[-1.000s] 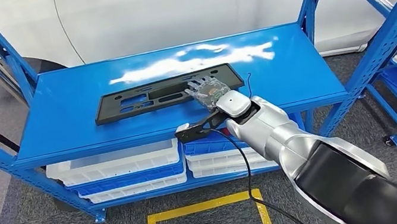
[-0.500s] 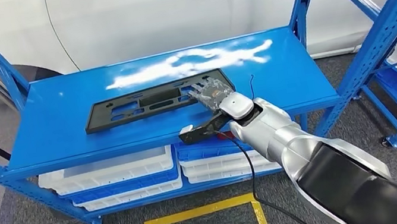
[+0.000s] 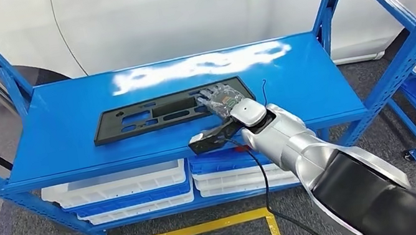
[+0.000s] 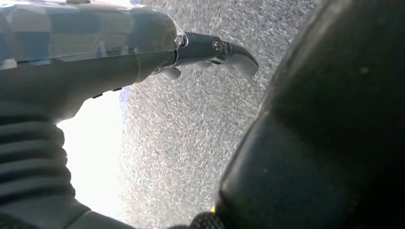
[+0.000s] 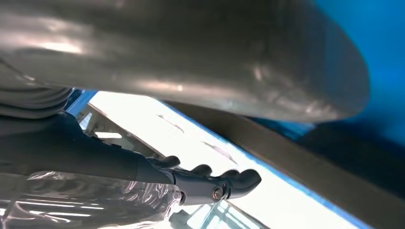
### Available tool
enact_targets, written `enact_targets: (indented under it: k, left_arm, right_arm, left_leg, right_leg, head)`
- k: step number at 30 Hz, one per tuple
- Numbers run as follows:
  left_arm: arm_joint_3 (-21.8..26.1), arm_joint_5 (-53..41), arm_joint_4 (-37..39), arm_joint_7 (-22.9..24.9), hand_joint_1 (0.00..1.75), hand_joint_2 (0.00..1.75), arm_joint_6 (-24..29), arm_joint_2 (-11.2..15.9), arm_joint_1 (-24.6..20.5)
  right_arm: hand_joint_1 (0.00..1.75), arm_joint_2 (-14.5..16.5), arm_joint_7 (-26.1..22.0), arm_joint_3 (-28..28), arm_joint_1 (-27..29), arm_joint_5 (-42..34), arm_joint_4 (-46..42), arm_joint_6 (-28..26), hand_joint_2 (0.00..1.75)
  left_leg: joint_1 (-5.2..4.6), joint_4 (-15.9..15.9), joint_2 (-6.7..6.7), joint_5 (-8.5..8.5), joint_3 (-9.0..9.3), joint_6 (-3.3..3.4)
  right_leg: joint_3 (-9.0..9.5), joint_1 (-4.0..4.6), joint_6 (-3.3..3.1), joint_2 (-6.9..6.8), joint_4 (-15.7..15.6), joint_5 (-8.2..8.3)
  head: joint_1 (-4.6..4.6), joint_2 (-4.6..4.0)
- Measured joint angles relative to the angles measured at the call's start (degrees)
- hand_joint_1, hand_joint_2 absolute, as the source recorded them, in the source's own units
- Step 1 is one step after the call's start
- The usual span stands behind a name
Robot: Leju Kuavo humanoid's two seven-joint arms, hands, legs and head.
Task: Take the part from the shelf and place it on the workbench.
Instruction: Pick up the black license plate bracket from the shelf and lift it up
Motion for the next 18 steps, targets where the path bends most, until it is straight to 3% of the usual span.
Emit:
enact_targets:
  k: [3,5,6,8,9,10,11,12,14,15,18]
  left_arm:
    - [-0.19,-0.02,-0.01,-0.01,0.00,0.00,0.39,0.03,0.05]
    - [-0.37,-0.01,0.00,-0.08,0.00,0.00,0.43,0.09,0.10]
    - [-0.44,0.00,0.00,-0.20,0.00,0.00,0.39,0.12,0.10]
    - [-0.52,0.14,-0.01,-0.58,0.00,0.00,0.34,0.14,0.04]
    - [-0.54,0.24,-0.01,-0.77,0.00,0.00,0.37,0.16,0.02]
    - [-0.54,0.33,-0.01,-0.91,0.00,0.00,0.40,0.17,0.01]
    - [-0.55,0.38,-0.01,-1.02,0.00,0.00,0.42,0.19,0.00]
    - [-0.55,0.38,-0.01,-0.98,0.00,0.00,0.42,0.20,-0.01]
    - [-0.56,0.42,0.01,-0.71,0.00,0.00,0.36,0.18,0.01]
    - [-0.58,0.48,0.02,-0.55,0.00,0.00,0.34,0.17,0.00]
    - [-0.62,0.62,0.03,-0.39,0.00,0.00,0.32,0.13,-0.07]
  right_arm:
    - [0.00,-0.10,-0.05,-0.04,-0.10,0.07,-0.07,0.00,0.00]
    - [0.00,-0.14,-0.14,-0.08,-0.24,0.09,-0.14,-0.01,0.00]
    - [0.00,-0.11,-0.22,-0.09,-0.30,0.14,-0.16,-0.01,0.00]
    - [0.00,-0.07,-0.42,-0.09,-0.19,0.21,-0.13,0.03,0.00]
    - [0.00,-0.06,-0.52,-0.09,0.05,0.25,-0.10,0.05,0.44]
    - [0.00,-0.06,-0.60,-0.09,0.31,0.26,-0.07,0.07,0.87]
    - [0.00,-0.06,-0.64,-0.09,0.51,0.27,-0.05,0.08,1.31]
    - [0.00,-0.05,-0.66,-0.09,0.61,0.34,-0.04,0.12,1.75]
    - [0.00,-0.07,-0.55,-0.09,0.63,0.76,0.00,0.47,1.75]
    - [0.00,-0.09,-0.40,-0.09,0.64,1.08,0.04,0.75,1.75]
    - [0.00,-0.22,0.25,-0.09,0.91,1.94,0.23,1.27,1.75]
  left_leg:
    - [-0.10,-0.49,-0.05,-0.87,0.74,-0.82]
    - [-0.19,1.68,0.11,-2.00,0.29,-1.37]
    - [-0.19,4.68,0.19,-3.12,-1.29,-1.67]
    - [-0.20,12.76,0.19,-5.22,-6.46,-2.21]
    - [-0.23,15.72,0.19,-5.28,-8.79,-2.37]
    - [-0.27,16.61,0.19,-4.17,-10.12,-2.44]
    - [-0.31,15.33,0.19,-1.91,-10.33,-2.44]
    - [-0.33,12.04,0.24,1.21,-9.55,-2.39]
    - [-0.37,5.28,0.50,5.88,-7.35,-2.00]
    - [-0.35,2.90,0.57,6.55,-6.49,-1.66]
    - [-0.22,0.93,0.26,5.62,-5.86,-0.64]
  right_leg:
    - [1.32,0.05,-0.79,0.16,-1.10,-1.48]
    - [2.61,-0.40,-1.40,0.07,-1.63,-1.72]
    - [3.29,-0.56,-1.66,0.02,-1.85,-2.00]
    - [4.31,-0.50,-2.00,0.04,-1.96,-2.83]
    - [4.89,-0.45,-2.05,0.09,-1.96,-3.34]
    - [5.57,-0.40,-2.06,0.13,-1.96,-3.89]
    - [6.35,-0.38,-2.04,0.19,-1.93,-4.47]
    - [7.18,-0.38,-1.97,0.26,-1.87,-5.08]
    - [8.22,-0.19,-1.67,0.42,-1.65,-6.13]
    - [8.26,-0.05,-1.47,0.51,-1.51,-6.44]
    - [7.61,0.20,-0.91,0.57,-1.30,-6.79]
  head:
    - [-0.01,0.00]
    - [-0.02,0.00]
    - [-0.03,0.00]
    - [-0.03,0.00]
    - [-0.03,0.00]
    - [-0.03,0.00]
    - [-0.03,0.00]
    - [-0.03,0.00]
    - [-0.03,0.00]
    - [-0.03,0.00]
    - [-0.03,0.00]
